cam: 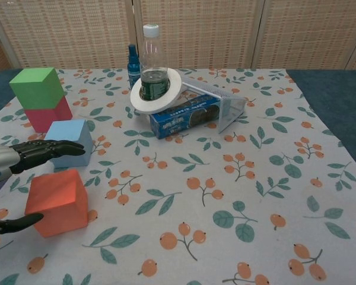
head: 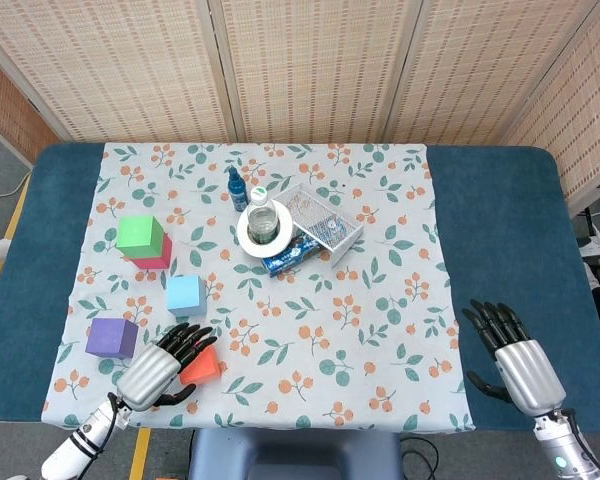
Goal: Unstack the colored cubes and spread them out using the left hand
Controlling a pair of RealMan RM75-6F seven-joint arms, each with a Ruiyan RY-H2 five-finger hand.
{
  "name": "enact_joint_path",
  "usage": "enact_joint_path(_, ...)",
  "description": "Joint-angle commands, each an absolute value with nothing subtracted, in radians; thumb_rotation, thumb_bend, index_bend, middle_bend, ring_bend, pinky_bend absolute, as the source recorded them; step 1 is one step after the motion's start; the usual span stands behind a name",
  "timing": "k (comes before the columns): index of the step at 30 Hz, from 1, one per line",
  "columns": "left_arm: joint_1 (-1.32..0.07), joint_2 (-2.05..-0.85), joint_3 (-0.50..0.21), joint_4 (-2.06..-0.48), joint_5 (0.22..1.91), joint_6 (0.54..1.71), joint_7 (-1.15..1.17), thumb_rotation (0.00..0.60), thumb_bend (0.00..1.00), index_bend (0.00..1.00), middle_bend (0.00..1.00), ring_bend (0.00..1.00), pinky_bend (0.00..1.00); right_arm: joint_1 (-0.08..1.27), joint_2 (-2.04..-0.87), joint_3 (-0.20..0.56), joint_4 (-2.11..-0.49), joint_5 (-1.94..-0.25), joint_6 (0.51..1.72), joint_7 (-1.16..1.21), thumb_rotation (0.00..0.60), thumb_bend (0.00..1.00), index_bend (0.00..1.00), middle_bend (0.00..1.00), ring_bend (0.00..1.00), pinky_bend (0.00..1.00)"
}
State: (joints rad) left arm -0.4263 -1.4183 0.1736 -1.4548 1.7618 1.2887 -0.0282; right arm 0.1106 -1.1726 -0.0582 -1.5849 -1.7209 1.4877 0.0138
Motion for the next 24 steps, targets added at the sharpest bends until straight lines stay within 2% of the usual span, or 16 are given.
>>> enact_joint_path(1,-0.427,-1.408,0.174,-1.469,1.765,1.284,-0.016,0.600,0.36,0.00,0.00,0.00,0.07,0.111,-1.173,-0.058,-1.585,-1.721,1.487,0.014,0.600,0.13,0.00,0.00,0.00,0.00)
enact_joint_path(4,-0.422,-1.394,0.150,-1.487,1.769,1.323,-0.010,0.600,0.35,0.00,0.00,0.00,0.07,0.110,-1.172,-0.057,-1.585,-1.720,1.488,0.014,0.600,0.13,0.00,0.00,0.00,0.00)
enact_joint_path(7,-0.414,-1.388,0.069,-1.487,1.748,1.408,0.017,0.600,0.34,0.00,0.00,0.00,0.07,0.110,-1.172,-0.056,-1.585,-1.717,1.488,0.014,0.600,0.13,0.00,0.00,0.00,0.00)
enact_joint_path(9,-0.421,-1.392,-0.009,-1.471,1.685,1.429,0.016,0.600,0.33,0.00,0.00,0.00,0.07,0.112,-1.174,-0.056,-1.583,-1.716,1.485,0.014,0.600,0.13,0.00,0.00,0.00,0.00)
enact_joint_path(15,-0.504,-1.381,-0.170,-1.359,1.469,1.284,0.006,0.600,0.33,0.00,0.00,0.00,0.06,0.112,-1.177,-0.056,-1.581,-1.716,1.481,0.004,0.600,0.13,0.00,0.00,0.00,0.00)
enact_joint_path(20,-0.587,-1.416,-0.231,-1.213,1.376,1.149,-0.019,0.600,0.34,0.00,0.00,0.00,0.04,0.110,-1.183,-0.051,-1.580,-1.709,1.481,-0.026,0.600,0.13,0.00,0.00,0.00,0.00)
enact_joint_path(24,-0.634,-1.463,-0.235,-1.087,1.333,1.043,-0.058,0.600,0.34,0.00,0.00,0.00,0.03,0.109,-1.186,-0.044,-1.579,-1.697,1.479,-0.037,0.600,0.13,0.00,0.00,0.00,0.00)
